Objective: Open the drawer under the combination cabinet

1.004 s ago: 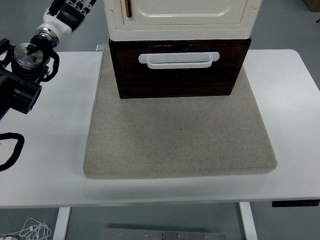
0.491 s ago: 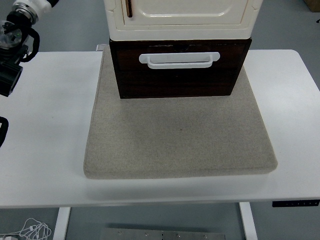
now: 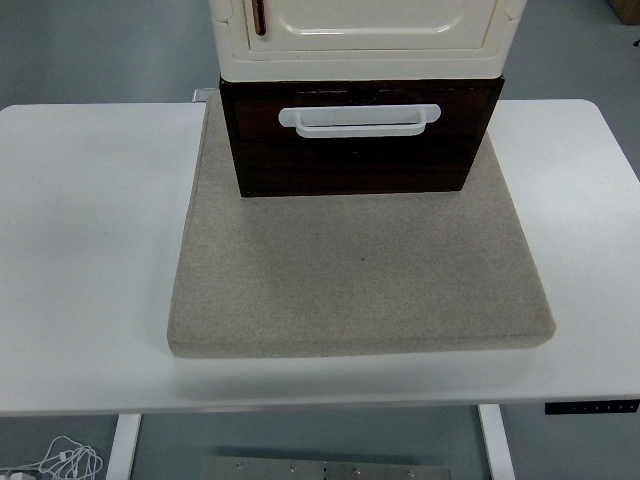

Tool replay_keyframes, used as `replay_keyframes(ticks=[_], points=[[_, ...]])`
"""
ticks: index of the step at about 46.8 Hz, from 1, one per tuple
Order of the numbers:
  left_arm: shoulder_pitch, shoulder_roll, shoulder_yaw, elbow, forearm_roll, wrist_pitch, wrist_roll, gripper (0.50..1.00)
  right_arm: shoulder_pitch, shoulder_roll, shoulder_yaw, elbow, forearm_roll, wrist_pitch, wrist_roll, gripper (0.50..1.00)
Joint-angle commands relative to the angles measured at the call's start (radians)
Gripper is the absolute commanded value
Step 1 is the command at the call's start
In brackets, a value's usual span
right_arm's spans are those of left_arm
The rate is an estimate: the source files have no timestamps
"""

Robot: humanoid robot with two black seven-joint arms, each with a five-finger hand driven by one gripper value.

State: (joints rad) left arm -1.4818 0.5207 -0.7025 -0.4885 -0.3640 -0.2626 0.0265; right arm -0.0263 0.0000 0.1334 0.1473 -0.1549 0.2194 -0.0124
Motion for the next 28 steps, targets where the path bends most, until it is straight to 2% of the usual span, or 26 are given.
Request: replay_keyframes(ticks=[1,5,12,23,28], points=[[-0.026,0.031,0.001,-0.079,0.013,-0.003,0.0,1.0,0.0,0.0,0.0,0.0,0.0,0.0,0.0,0.926],[-0.069,0.056,0.001,-0.146,0.059,0.005,0.001,1.0,0.0,0.0,0.0,0.0,0.0,0.0,0.0,0.926],[-0.12,0.059,0.0,-0.231,0.21,0.003,0.001,1.0,0.0,0.0,0.0,0.0,0.0,0.0,0.0,0.926],[-0.149,0.061,0.008,-0.381,0.388,0.002,0.001,1.0,0.0,0.0,0.0,0.0,0.0,0.0,0.0,0.926],[-0.163,0.062,0.052,-0.464,0.461,0.008,0.001,1.0,0.0,0.0,0.0,0.0,0.0,0.0,0.0,0.926]])
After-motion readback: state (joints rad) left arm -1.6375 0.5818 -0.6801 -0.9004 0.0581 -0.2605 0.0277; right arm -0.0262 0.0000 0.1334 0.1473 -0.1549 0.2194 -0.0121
